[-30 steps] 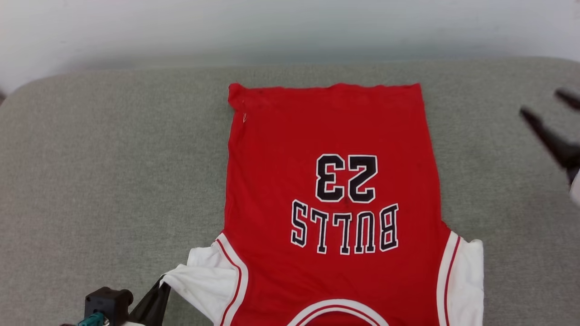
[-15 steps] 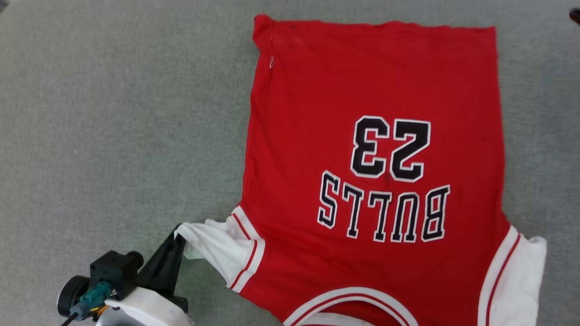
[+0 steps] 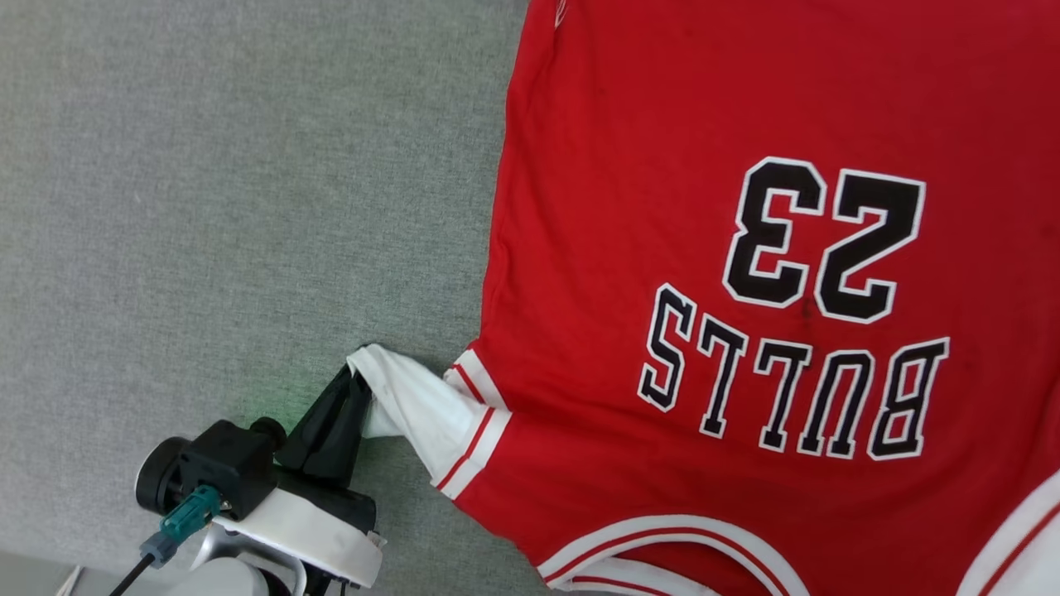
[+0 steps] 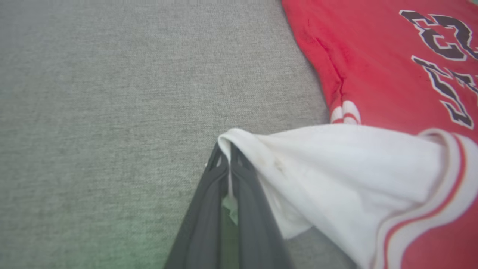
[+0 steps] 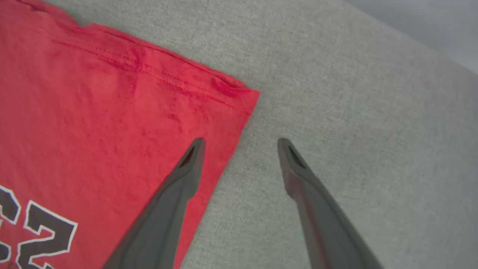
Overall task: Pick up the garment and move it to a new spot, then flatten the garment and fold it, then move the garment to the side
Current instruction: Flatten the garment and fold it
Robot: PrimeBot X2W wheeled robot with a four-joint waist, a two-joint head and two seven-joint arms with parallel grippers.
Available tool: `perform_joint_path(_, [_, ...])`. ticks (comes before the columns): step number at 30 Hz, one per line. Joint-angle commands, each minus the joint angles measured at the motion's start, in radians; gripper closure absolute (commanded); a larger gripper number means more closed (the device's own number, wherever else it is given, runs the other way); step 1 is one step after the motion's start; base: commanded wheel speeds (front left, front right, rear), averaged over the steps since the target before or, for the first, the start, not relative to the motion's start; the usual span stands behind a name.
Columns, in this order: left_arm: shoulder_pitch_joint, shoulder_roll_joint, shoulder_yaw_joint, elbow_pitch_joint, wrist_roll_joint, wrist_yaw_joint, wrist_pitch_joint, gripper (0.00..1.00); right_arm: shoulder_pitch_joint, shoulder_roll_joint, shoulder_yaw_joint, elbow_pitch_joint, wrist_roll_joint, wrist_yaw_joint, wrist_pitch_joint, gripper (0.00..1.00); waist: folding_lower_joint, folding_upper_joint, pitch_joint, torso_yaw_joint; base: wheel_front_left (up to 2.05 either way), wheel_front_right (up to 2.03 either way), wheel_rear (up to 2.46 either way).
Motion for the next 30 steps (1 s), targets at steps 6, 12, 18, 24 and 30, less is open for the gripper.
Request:
perform_joint_path(6, [-0.027, -0.032, 0.008, 0.029, 0.029, -0.013, 0.002, 1.0, 0.068, 0.073, -0.034, 0.06, -0.053, 0.0, 0.036, 0.0, -0.0003, 0.0, 0.062, 0.028, 0.0, 0.0, 0.0])
perform_joint_path(12, [-0.027, -0.039, 0.002, 0.03, 0.056, -0.019, 0.002, 1.0, 0.143, 0.083, -0.04, 0.061, -0.084, 0.0, 0.043, 1.0, -0.0003, 0.0, 0.049, 0.025, 0.0, 0.0, 0.0])
perform_joint_path(18, [0.003, -0.036, 0.015, 0.016, 0.066, -0.005, 0.0, 1.0, 0.114, 0.07, -0.063, 0.018, -0.091, 0.0, -0.002, 1.0, -0.0003, 0.0, -0.024, 0.009, 0.0, 0.0, 0.0])
perform_joint_path(24, [0.039, -0.023, 0.023, 0.007, 0.06, 0.012, 0.0, 1.0, 0.145, 0.058, -0.033, -0.021, -0.066, 0.0, -0.035, 1.0, -0.0003, 0.0, -0.114, -0.018, 0.0, 0.0, 0.0])
perform_joint_path(30, [0.097, 0.003, 0.034, -0.015, 0.046, 0.041, 0.0, 1.0, 0.199, -0.012, 0.055, -0.136, 0.012, 0.0, -0.06, 1.0, -0.0003, 0.0, -0.214, -0.069, 0.0, 0.0, 0.0])
